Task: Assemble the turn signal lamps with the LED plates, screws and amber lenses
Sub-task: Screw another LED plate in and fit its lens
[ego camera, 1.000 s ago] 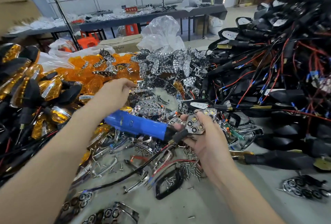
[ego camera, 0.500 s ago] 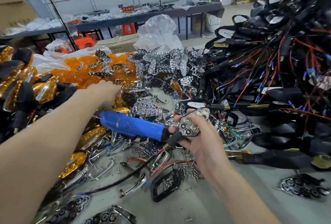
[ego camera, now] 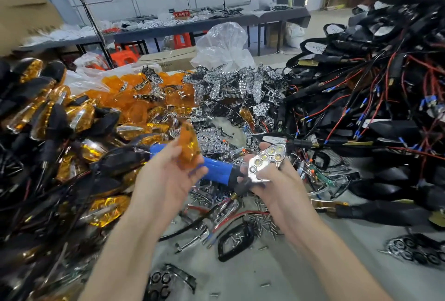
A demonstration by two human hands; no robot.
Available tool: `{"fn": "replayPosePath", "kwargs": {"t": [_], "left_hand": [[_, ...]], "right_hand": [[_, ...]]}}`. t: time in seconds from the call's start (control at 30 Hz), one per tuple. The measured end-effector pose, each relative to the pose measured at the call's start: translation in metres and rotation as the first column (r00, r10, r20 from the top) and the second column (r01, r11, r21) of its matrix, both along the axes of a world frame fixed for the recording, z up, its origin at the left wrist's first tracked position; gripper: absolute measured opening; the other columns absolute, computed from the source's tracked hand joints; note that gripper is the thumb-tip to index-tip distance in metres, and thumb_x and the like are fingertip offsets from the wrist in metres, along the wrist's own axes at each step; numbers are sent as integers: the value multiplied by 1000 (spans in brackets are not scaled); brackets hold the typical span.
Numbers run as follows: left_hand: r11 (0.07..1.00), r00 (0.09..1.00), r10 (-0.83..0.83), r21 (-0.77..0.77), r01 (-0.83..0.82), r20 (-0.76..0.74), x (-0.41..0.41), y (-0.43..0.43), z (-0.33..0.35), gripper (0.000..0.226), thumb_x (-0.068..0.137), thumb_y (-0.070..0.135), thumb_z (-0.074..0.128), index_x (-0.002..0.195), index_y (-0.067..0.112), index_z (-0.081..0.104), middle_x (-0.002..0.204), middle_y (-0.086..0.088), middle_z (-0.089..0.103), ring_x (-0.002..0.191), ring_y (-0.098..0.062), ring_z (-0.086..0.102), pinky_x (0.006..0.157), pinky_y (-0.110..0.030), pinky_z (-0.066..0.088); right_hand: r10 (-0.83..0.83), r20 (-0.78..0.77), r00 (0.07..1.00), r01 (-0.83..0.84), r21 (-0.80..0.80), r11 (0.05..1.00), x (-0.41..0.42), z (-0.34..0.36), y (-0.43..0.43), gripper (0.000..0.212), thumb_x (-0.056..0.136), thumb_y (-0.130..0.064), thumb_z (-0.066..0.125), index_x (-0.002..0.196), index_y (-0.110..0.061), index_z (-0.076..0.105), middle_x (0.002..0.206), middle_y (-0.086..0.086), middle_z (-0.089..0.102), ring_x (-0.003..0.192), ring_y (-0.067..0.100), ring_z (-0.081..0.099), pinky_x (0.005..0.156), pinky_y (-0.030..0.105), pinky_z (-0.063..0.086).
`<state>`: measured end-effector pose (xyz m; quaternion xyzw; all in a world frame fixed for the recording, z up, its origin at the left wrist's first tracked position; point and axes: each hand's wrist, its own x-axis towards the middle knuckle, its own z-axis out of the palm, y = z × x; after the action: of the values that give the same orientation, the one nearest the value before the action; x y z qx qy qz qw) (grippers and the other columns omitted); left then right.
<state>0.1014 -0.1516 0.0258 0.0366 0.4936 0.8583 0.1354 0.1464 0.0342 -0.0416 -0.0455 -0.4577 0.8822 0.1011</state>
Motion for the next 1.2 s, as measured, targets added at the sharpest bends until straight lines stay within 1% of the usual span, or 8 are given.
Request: {"fn": "replayPosePath", "kwargs": {"t": [0.07, 0.27, 0.37, 0.47, 0.7, 0.87, 1.0, 1.2], "left_hand": [[998, 997, -15, 57, 11, 78, 9, 5, -10, 24, 100, 17, 46, 116, 11, 62, 69, 0, 56, 59, -14, 57, 56, -27, 56], [985, 991, -60, 167, 40, 119, 10, -3, -24, 43, 81, 20, 72, 121, 5, 65, 75, 1, 53, 63, -9, 56, 63, -24, 55], [983, 991, -56, 179, 34, 118, 7, -9, -25, 49, 80, 20, 73, 125, 2, 65, 78, 0, 56, 62, -8, 56, 63, -24, 56], [990, 994, -82, 121, 73, 70, 7, -13, -26, 37, 83, 20, 72, 117, 5, 71, 84, -2, 62, 64, -9, 58, 64, -25, 56], [984, 988, -150, 101, 146, 37, 10, -7, -30, 39, 86, 12, 64, 125, 13, 70, 85, -6, 69, 82, -19, 71, 76, -30, 59], [987, 991, -130, 98, 125, 37, 10, -6, -30, 40, 87, 8, 60, 126, 11, 69, 102, -12, 74, 99, -26, 73, 80, -32, 60], [995, 999, 40, 96, -37, -29, 8, -1, -28, 37, 88, 10, 60, 124, 14, 66, 103, -10, 76, 97, -25, 74, 74, -28, 59], [987, 998, -17, 159, 8, 59, 12, 3, -27, 38, 90, 15, 60, 127, 5, 63, 111, -11, 75, 99, -23, 74, 74, -25, 60]], "right_hand": [[6, -16, 1000, -5, 90, 996, 2, 0, -2, 54, 75, -4, 60, 122, -31, 63, 102, 6, 75, 100, 23, 74, 85, 38, 61], [44, -26, 999, -35, 269, 962, 7, 2, -10, 44, 78, -12, 65, 95, -52, 71, 111, -4, 76, 110, 21, 73, 98, 46, 56], [27, -36, 999, -18, 235, 972, 6, 4, -11, 50, 74, -12, 68, 109, -47, 68, 115, 0, 76, 110, 24, 73, 96, 49, 57], [-4, -63, 998, 21, 266, 964, 6, 7, -11, 42, 67, -19, 72, 95, -50, 71, 112, 1, 76, 107, 26, 74, 96, 50, 57], [41, -62, 997, -20, 302, 953, 7, 2, -10, 34, 83, -14, 67, 104, -41, 69, 122, -4, 74, 114, 21, 71, 95, 43, 59], [-37, -80, 996, 69, 436, 897, 8, 3, -5, 34, 72, -27, 71, 99, -48, 65, 104, -3, 76, 96, 24, 75, 86, 44, 62], [-95, -133, 987, 159, 649, 744, 20, 3, -5, 33, 78, -37, 62, 109, -46, 54, 66, -16, 60, 53, 9, 44, 51, 18, 38], [-168, -28, 985, 148, 627, 765, 31, 7, -6, 36, 94, -14, 64, 105, -47, 55, 57, -23, 63, 61, 21, 75, 39, 9, 35]]}}
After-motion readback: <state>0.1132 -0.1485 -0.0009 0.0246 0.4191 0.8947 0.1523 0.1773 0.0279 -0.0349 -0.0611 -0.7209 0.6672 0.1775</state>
